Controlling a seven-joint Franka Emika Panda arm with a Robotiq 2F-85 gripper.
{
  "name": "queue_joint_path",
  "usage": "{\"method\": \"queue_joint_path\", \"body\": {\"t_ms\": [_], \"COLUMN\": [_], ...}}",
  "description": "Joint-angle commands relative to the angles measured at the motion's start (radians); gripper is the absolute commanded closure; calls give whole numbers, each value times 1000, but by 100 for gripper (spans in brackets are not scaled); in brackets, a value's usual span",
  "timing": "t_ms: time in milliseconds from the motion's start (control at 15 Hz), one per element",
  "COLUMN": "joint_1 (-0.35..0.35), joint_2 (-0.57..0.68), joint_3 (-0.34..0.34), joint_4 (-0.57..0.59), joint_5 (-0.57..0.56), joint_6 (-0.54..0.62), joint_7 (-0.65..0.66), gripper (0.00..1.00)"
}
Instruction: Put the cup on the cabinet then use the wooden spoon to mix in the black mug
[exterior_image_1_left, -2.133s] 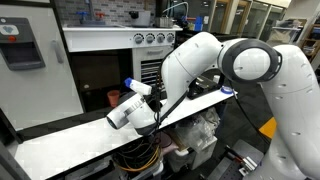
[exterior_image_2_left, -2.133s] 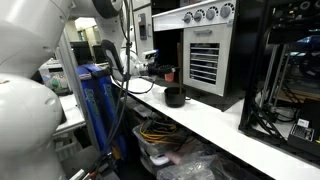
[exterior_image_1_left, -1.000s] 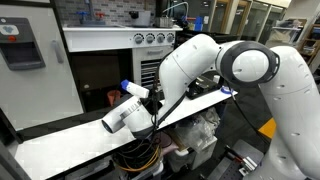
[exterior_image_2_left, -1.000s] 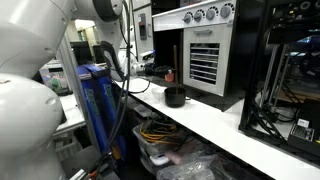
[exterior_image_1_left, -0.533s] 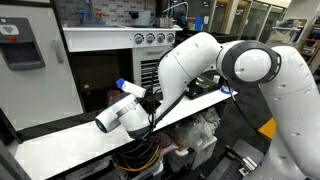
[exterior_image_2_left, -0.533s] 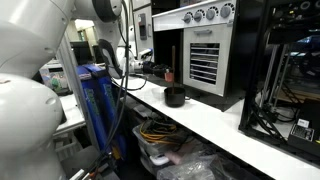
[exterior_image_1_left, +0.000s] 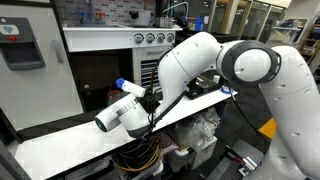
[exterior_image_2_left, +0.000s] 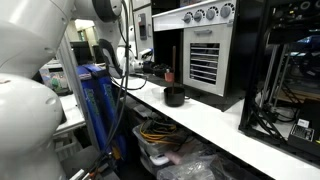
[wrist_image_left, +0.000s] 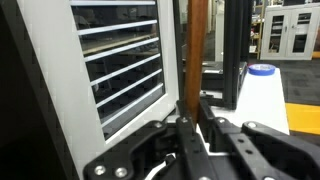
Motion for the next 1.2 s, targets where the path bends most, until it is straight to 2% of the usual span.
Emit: {"method": "queue_joint_path", "body": {"t_ms": [0,667,1133], "joint_1": [-5,-12,-15], "joint_2": [-12,-13,-7], "joint_3": [-18,-49,-45], "joint_4": [-29,-66,-59], "joint_5": [8,-5,-3], "joint_6": [-6,-65,-56], "joint_7": [-5,1,-1], "gripper": [96,96,96]}}
